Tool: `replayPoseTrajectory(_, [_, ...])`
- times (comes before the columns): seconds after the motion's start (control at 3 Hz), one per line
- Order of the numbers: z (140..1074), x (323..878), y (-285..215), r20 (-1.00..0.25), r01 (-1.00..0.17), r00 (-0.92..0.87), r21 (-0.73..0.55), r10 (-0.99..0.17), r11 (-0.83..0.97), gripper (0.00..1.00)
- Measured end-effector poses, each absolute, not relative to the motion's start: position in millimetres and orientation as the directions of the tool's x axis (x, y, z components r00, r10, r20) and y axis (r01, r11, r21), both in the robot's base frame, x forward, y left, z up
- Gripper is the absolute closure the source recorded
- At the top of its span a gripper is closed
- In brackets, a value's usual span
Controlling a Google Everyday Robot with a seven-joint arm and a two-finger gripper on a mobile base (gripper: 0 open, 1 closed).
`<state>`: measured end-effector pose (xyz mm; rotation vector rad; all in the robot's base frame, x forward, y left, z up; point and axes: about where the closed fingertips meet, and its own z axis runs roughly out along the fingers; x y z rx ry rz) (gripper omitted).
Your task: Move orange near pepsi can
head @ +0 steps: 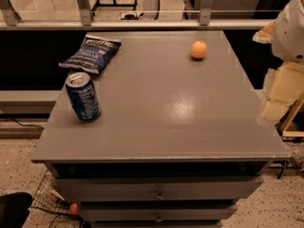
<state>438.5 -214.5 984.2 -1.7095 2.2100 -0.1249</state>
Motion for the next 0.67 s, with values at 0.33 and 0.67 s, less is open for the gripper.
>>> replayPoseTrajectory(0.33, [984.2,438.5,-214.5,-0.214,-0.922,-0.216,-0.275,-0.953,0.271,0.00])
replayPoseTrajectory(0.67, [984.2,438.5,-214.5,-0.214,-0.922,-0.216,-0.275,-0.953,0.271,0.00])
